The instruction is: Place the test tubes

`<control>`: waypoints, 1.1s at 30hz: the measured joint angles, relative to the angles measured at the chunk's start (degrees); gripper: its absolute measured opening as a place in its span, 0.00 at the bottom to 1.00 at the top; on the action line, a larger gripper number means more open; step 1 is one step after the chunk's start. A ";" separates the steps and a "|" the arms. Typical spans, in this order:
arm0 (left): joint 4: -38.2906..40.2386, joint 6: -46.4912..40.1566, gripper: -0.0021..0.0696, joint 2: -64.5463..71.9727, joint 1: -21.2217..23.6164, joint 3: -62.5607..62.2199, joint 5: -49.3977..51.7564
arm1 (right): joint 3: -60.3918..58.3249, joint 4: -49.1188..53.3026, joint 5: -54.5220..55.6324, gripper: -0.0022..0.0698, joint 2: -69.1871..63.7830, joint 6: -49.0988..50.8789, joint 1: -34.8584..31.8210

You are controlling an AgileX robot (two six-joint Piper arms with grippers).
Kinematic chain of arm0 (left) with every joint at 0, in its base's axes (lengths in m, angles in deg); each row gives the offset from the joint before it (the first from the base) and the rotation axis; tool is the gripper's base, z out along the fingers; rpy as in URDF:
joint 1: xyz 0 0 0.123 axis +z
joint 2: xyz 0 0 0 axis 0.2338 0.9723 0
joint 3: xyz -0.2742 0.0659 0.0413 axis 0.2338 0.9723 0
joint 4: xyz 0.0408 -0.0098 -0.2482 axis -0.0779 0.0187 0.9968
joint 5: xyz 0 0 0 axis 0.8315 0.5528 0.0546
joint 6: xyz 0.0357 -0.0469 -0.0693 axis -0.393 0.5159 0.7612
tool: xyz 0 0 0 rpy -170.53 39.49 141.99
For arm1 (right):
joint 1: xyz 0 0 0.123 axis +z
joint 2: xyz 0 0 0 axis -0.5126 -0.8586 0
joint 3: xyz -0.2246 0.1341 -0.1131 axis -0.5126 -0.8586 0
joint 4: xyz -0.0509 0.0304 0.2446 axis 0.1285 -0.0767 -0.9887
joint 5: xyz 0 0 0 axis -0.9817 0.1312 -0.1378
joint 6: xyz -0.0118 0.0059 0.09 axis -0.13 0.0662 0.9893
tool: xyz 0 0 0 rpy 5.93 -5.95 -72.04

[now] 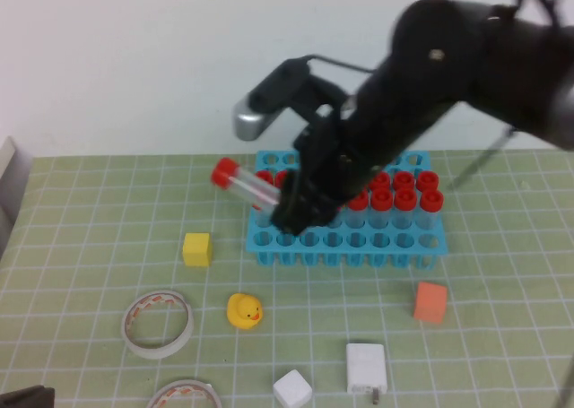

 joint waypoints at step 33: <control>23.91 -13.78 0.03 0.36 0.00 0.64 -27.09 | -69.48 2.17 76.31 0.36 46.09 1.74 13.56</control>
